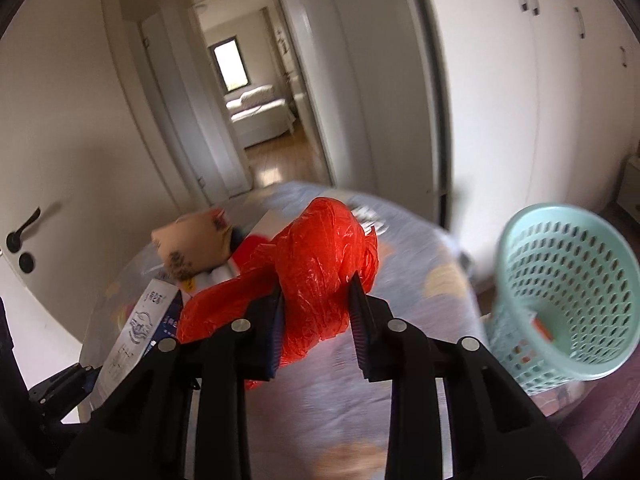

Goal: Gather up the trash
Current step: 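Grasp the red plastic bag with the right tool while the left tool grasps the white milk carton, then carry the bag and carton over the teal basket and open both tools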

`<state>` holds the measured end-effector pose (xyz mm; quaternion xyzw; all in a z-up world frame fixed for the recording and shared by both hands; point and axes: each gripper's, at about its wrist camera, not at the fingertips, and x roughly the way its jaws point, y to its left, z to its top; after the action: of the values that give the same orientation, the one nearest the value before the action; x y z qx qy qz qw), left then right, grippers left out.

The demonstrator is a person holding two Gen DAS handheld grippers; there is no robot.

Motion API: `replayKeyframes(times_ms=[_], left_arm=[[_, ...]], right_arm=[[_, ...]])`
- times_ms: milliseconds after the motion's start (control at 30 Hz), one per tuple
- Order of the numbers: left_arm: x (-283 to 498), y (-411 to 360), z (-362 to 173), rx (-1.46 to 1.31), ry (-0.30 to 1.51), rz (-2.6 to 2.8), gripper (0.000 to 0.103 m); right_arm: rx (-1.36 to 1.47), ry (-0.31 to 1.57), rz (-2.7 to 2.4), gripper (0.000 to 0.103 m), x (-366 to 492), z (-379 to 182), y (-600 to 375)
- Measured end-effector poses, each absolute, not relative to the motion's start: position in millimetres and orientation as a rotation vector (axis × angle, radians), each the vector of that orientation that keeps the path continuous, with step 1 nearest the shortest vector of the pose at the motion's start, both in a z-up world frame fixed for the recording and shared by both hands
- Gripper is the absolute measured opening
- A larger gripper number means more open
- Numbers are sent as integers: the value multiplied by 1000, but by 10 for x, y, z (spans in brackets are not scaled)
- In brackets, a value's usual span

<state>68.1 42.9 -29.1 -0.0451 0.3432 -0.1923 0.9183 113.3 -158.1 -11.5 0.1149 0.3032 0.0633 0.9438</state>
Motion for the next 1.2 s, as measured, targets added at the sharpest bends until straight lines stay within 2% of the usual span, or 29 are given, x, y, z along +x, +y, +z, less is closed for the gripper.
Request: replayKeyframes(times_ms=[633, 967, 1200], left_arm=[[985, -809, -104, 25, 676, -597, 54], [1315, -1580, -142, 72, 724, -706, 54], [1617, -2157, -352, 97, 798, -757, 55]], right_arm=[[301, 520, -136, 26, 826, 67, -2907], [347, 520, -317, 26, 795, -43, -3686], [370, 573, -448, 26, 851, -290, -4138]])
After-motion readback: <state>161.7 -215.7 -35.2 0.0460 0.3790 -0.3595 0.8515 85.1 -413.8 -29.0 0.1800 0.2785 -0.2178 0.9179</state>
